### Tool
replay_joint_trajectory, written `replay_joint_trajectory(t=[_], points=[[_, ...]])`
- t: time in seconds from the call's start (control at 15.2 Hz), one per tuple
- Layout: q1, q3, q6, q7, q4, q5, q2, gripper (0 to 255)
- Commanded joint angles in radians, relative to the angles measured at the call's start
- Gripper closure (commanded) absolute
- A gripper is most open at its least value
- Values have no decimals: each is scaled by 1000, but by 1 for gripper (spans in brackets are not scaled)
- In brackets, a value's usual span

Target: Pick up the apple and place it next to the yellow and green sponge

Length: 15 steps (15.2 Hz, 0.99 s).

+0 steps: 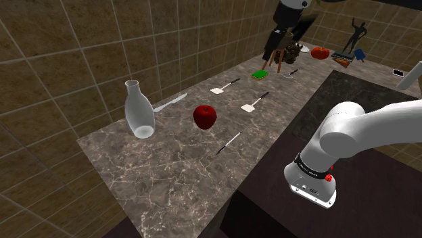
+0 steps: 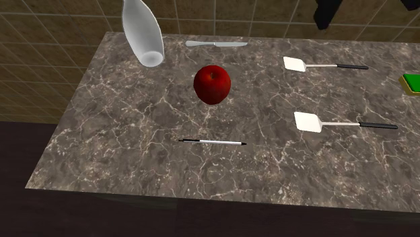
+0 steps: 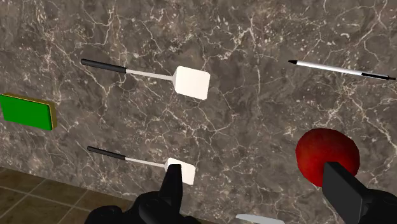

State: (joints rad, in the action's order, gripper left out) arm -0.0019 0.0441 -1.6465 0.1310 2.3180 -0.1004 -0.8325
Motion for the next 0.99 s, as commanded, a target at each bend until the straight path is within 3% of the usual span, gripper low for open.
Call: replay_joint_trajectory(t=[0.0,0.92], points=[[0,0,0,0,0,0,0,0],[39,161,-341,-214,62,89,334,0]])
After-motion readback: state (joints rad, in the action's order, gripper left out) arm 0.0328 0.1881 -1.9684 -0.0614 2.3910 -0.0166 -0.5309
